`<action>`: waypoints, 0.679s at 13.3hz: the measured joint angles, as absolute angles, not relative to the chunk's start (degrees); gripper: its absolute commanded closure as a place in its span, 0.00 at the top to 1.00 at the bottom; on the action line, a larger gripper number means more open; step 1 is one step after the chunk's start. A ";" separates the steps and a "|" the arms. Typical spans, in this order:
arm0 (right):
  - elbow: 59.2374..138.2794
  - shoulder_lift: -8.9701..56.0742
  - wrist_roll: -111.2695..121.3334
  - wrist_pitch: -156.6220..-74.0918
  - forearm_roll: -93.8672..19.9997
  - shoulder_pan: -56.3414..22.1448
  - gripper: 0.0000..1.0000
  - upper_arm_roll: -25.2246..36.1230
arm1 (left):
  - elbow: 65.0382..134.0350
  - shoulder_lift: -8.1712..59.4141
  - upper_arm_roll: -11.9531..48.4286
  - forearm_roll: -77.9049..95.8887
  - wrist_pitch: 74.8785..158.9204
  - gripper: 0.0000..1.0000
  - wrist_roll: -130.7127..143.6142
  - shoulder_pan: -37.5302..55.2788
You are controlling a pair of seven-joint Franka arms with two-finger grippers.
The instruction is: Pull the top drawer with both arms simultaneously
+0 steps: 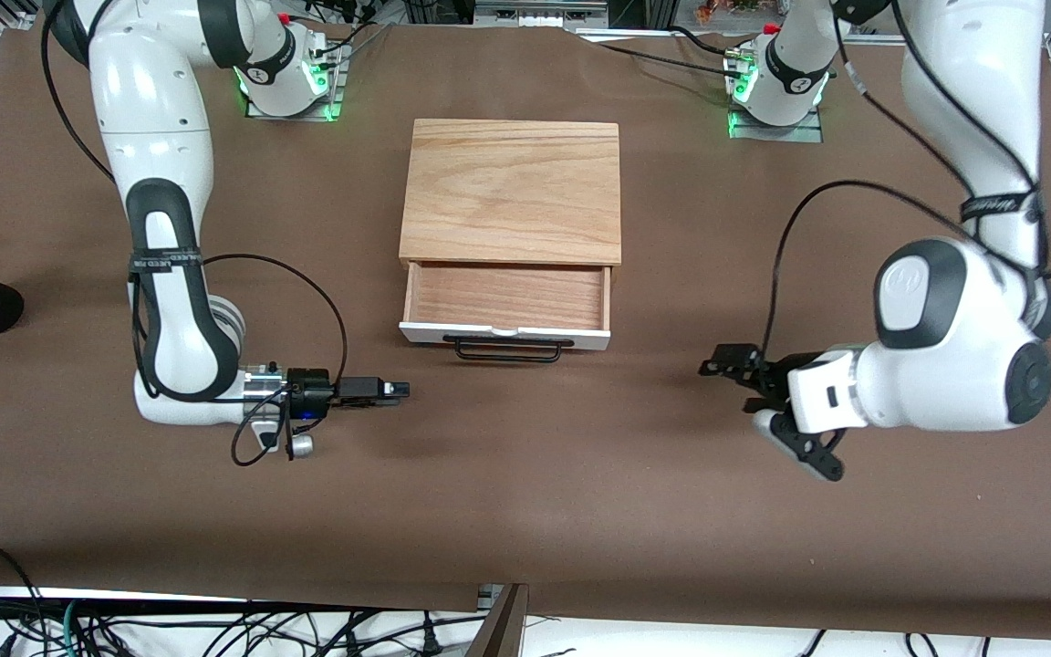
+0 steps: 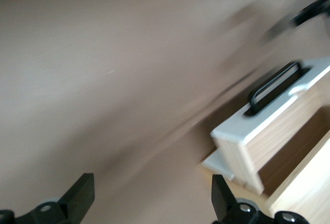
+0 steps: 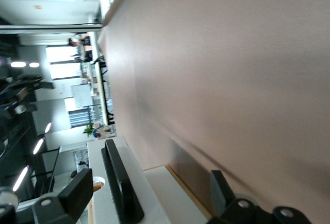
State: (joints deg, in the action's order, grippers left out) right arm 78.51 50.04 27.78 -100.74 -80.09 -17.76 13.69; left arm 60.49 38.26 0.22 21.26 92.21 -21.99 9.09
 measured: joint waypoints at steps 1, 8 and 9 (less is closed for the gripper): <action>78.50 49.14 24.28 -100.74 -78.53 -17.78 1.00 14.10 | 60.49 35.89 0.18 17.35 89.77 1.00 -20.30 9.07; 77.19 43.54 0.75 -103.07 -60.72 -18.31 1.00 14.80 | 61.65 24.16 0.52 2.16 75.79 1.00 -6.16 9.46; 76.88 42.57 -1.38 -103.12 -57.89 -18.38 1.00 14.80 | 62.00 22.88 0.54 1.59 74.66 1.00 -5.90 9.48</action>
